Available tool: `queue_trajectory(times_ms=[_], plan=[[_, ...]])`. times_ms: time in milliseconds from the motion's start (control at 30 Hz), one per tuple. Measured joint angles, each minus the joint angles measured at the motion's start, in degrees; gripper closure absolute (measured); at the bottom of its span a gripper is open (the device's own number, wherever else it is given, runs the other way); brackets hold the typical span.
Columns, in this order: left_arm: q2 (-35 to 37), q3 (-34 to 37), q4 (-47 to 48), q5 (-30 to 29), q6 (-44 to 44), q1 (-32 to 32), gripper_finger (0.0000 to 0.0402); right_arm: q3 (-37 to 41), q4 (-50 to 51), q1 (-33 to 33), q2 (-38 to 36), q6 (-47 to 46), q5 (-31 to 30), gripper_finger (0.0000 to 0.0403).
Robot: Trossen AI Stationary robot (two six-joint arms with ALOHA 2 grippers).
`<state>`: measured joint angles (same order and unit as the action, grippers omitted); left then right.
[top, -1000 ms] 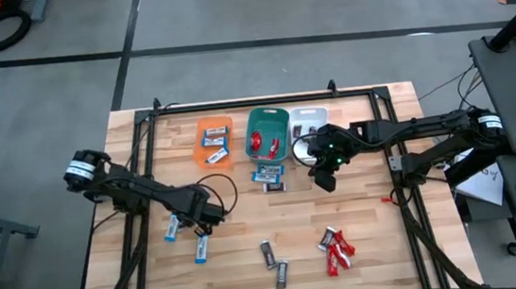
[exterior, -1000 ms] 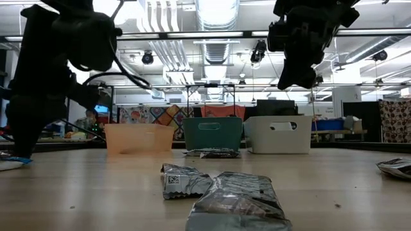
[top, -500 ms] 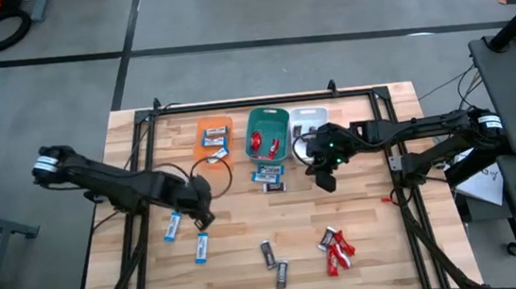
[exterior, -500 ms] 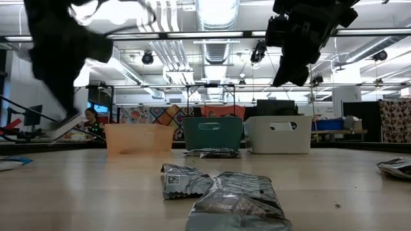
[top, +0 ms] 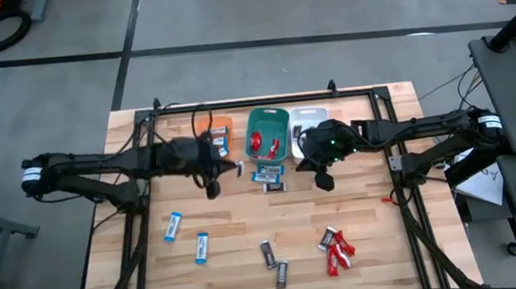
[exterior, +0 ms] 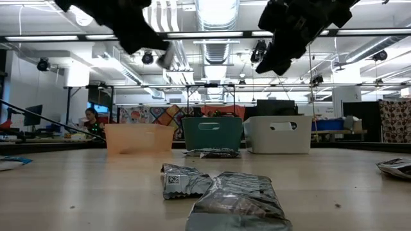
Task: Organize candy in baskets
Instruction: Put the brown chocolate into the white bin
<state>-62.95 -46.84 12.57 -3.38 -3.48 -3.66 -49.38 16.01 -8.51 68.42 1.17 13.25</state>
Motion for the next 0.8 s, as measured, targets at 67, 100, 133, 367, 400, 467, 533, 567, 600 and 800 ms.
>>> queue_trajectory(times_ms=[67,100,133,367,400,467,533,567,600,800], plan=[[-1.17,0.01,-3.46,1.67,5.59,-2.68,0.0401,0.03,-2.74,0.0,0.0,2.62,-1.14,0.0394],[-1.92,0.01,-5.13,2.75,8.15,-3.83,0.0401,0.03,-4.55,0.0,0.0,3.68,-1.99,0.0394],[-2.63,0.01,-6.64,4.05,10.63,-4.83,0.0402,0.03,-6.35,0.0,0.0,4.76,-2.71,0.0394],[-9.09,0.05,-19.67,14.8,17.47,-9.31,0.0402,0.03,-15.48,-0.04,0.0,7.71,-4.42,0.0394],[-9.99,0.05,-21.09,15.39,17.49,-9.42,0.0402,0.03,-16.04,-0.02,0.0,7.35,-4.41,0.0394],[-12.19,0.05,-23.23,15.97,17.5,-9.4,0.0402,0.04,-17.16,-0.02,0.0,5.52,-4.4,0.0394],[-14.27,0.08,-25.0,16.05,17.37,-9.22,0.0402,0.27,-18.18,-0.02,0.0,3.08,-4.42,0.0394],[-15.32,0.08,-26.22,16.15,17.02,-9.2,0.0402,0.3,-18.3,-0.02,0.0,2.28,-4.43,0.0394],[-16.2,0.08,-26.9,16.17,16.63,-9.2,0.0402,0.35,-18.25,-0.02,0.0,1.26,-4.43,0.0393],[-19.26,0.08,-28.85,16.88,14.59,-9.2,0.0401,0.64,-14.81,0.0,0.0,-5.82,-4.56,0.0348]])
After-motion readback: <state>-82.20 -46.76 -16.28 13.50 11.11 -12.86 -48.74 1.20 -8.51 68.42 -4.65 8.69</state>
